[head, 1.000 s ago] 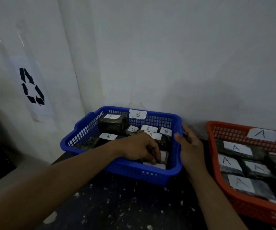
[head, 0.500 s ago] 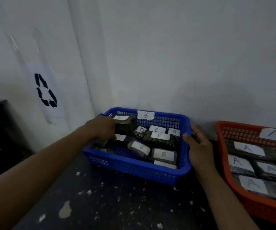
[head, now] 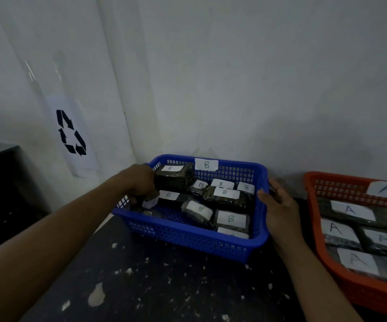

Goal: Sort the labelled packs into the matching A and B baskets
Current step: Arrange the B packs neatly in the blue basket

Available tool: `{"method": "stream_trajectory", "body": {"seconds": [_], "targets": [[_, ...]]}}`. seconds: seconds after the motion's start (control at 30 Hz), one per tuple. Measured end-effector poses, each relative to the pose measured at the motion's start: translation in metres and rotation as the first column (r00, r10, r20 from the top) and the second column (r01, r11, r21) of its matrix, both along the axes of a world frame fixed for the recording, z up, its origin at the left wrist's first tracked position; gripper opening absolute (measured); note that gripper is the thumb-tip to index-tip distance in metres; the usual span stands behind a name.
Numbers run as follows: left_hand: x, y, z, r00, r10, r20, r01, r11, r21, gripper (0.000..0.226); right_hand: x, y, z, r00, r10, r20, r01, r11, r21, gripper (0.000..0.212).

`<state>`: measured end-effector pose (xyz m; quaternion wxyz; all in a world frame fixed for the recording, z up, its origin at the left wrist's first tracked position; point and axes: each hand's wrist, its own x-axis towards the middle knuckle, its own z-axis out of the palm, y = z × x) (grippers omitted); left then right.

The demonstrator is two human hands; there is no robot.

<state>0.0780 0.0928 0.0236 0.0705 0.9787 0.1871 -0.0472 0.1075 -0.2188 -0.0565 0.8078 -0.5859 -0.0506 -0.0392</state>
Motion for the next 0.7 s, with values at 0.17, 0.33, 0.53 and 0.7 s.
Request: {"method": "stream_trajectory", "body": {"seconds": [0.17, 0.33, 0.53, 0.7], "targets": [[-0.010, 0.005, 0.011, 0.991, 0.121, 0.053, -0.080, 0.871, -0.484, 0.027, 0.001, 0.000, 0.000, 1.000, 0.002, -0.010, -0.002, 1.000, -0.010, 0.045], [-0.012, 0.001, 0.000, 0.989, 0.143, 0.040, -0.085, 0.765, -0.638, 0.025, 0.001, 0.000, 0.000, 1.000, 0.006, -0.015, -0.006, 1.000, -0.008, 0.044], [-0.011, -0.007, 0.001, 0.996, -0.015, 0.091, 0.069, 0.780, -0.622, 0.021, -0.001, 0.002, 0.003, 1.000, 0.007, -0.001, -0.007, 1.000, -0.007, 0.039], [-0.006, -0.041, 0.007, 0.962, -0.246, 0.116, 0.254, 0.660, -0.707, 0.041, -0.001, 0.001, 0.003, 1.000, 0.005, -0.007, -0.005, 1.000, -0.012, 0.038]]}}
